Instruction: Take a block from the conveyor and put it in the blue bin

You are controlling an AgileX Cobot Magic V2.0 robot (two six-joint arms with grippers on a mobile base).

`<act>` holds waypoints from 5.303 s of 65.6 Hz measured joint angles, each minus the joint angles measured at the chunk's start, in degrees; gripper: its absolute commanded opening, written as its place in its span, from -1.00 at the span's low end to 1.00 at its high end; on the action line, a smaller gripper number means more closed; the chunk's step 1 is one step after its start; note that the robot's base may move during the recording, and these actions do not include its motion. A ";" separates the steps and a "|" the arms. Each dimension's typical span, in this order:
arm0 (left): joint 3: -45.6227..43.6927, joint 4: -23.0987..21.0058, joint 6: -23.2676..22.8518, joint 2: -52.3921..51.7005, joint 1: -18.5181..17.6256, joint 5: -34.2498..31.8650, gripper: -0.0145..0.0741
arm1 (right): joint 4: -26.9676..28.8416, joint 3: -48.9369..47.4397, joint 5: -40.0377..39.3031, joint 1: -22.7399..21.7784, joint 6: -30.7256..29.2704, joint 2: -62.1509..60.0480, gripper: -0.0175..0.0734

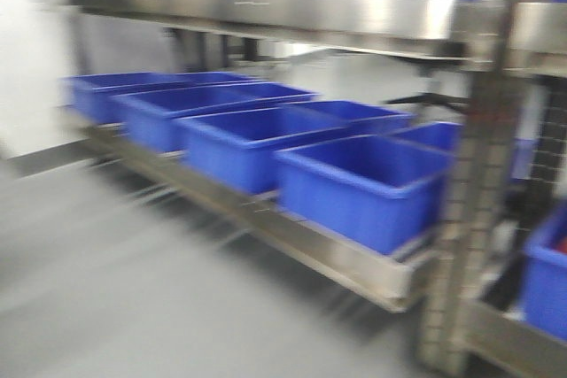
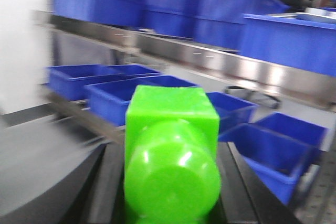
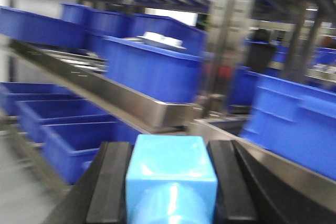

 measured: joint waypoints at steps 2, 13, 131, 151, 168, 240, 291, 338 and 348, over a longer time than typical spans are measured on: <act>0.00 0.00 0.00 0.00 0.00 0.00 -0.92 | 0.00 0.00 0.00 0.00 0.00 0.00 -0.97; 0.00 0.00 0.00 0.00 0.00 0.00 -0.92 | 0.00 0.00 0.00 0.00 -0.10 0.00 -0.97; 0.00 0.00 0.00 0.00 0.00 0.00 -0.92 | 0.00 0.00 0.00 0.00 -0.10 0.00 -0.97; 0.00 0.00 0.00 0.00 0.00 0.00 -0.92 | 0.00 0.00 0.00 0.00 -0.10 0.00 -0.97; 0.00 0.00 0.00 0.00 0.00 0.00 -0.92 | 0.00 0.00 0.00 0.00 -0.10 0.00 -0.97; -15.36 5.13 1.56 16.19 -17.73 -0.31 -0.92 | 4.16 -12.70 1.55 10.30 0.09 15.17 -0.97; -48.48 -0.87 1.81 63.49 -29.09 1.17 -0.01 | 4.93 -39.94 -4.70 23.84 0.09 60.52 -0.08; -47.27 -1.08 1.90 53.62 -22.29 2.19 -0.92 | 4.93 -38.49 -6.24 17.21 0.09 53.23 -0.97; -40.12 -2.12 1.80 45.61 -17.74 2.19 -0.92 | 4.93 -31.46 -6.46 13.72 0.09 46.36 -0.97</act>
